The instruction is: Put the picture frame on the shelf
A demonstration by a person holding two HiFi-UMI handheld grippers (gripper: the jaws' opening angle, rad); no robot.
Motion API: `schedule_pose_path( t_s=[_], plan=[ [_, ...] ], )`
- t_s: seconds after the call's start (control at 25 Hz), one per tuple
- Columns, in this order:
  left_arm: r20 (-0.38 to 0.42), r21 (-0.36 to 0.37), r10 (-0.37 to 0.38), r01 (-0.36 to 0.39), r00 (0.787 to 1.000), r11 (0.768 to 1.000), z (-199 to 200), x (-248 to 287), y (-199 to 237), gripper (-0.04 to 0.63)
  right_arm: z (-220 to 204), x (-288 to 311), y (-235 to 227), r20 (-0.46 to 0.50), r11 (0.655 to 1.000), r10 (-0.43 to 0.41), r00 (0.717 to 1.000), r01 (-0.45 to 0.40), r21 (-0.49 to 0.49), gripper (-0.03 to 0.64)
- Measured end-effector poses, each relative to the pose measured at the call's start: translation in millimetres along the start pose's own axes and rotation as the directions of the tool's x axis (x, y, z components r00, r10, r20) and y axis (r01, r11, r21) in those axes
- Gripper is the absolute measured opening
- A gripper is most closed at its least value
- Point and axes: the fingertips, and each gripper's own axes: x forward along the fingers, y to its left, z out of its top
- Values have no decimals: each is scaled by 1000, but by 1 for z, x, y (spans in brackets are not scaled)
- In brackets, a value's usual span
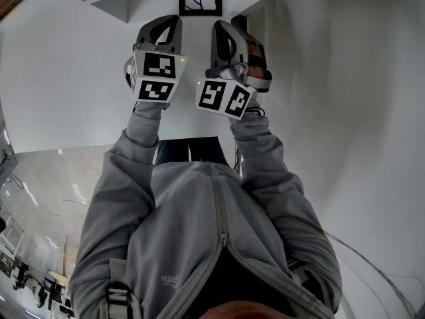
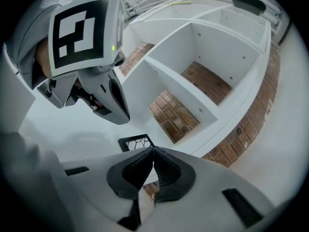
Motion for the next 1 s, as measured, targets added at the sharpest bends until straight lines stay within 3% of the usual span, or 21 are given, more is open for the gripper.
schedule_pose_path(
  t_s=[0.2,0.4,0.68,1.0],
  plan=[
    [80,13,37,-38,996,999,33,-39,-8,6,21,-35,-29,41,996,-49,998,46,72,28],
    [138,-39,34,-29,990,999,60,-84,-20,6,36,-77,-58,67,979,-113,991,99,180,26],
    [261,-91,68,-46,963,995,100,-150,-34,6,58,-140,-97,103,918,-180,978,130,375,26],
    [380,-149,77,-21,922,989,123,-210,-54,6,70,-197,-111,178,833,-210,961,81,547,26]
  ],
)
